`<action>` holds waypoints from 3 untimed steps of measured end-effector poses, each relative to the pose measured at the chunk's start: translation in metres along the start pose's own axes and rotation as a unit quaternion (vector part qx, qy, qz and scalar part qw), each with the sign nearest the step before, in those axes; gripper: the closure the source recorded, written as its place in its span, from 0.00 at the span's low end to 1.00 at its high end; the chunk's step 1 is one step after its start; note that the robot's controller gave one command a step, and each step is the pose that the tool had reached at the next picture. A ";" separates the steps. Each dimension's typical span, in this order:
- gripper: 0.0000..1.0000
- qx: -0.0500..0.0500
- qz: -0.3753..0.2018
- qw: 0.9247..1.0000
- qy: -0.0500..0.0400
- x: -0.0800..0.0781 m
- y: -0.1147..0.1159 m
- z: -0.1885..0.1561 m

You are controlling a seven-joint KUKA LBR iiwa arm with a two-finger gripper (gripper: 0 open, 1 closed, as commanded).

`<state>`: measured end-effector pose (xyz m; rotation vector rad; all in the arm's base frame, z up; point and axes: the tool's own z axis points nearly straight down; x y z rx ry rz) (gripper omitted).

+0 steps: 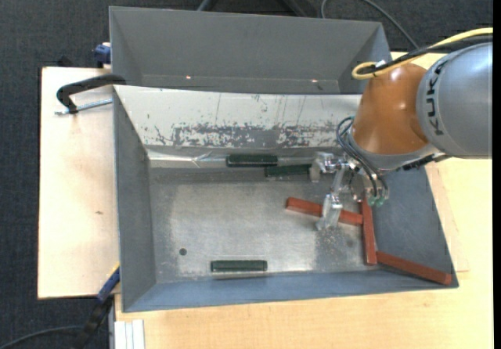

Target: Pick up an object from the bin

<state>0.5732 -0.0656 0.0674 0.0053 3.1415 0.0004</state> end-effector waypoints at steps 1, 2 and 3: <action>1.00 0.000 -0.001 1.000 -0.002 -0.001 0.001 -0.004; 1.00 -0.001 0.012 1.000 -0.006 0.032 0.043 -0.113; 1.00 -0.001 -0.037 0.999 -0.006 0.002 0.085 -0.166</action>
Offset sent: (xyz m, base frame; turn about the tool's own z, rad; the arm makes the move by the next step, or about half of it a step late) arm 0.0000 0.0000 0.0000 0.0000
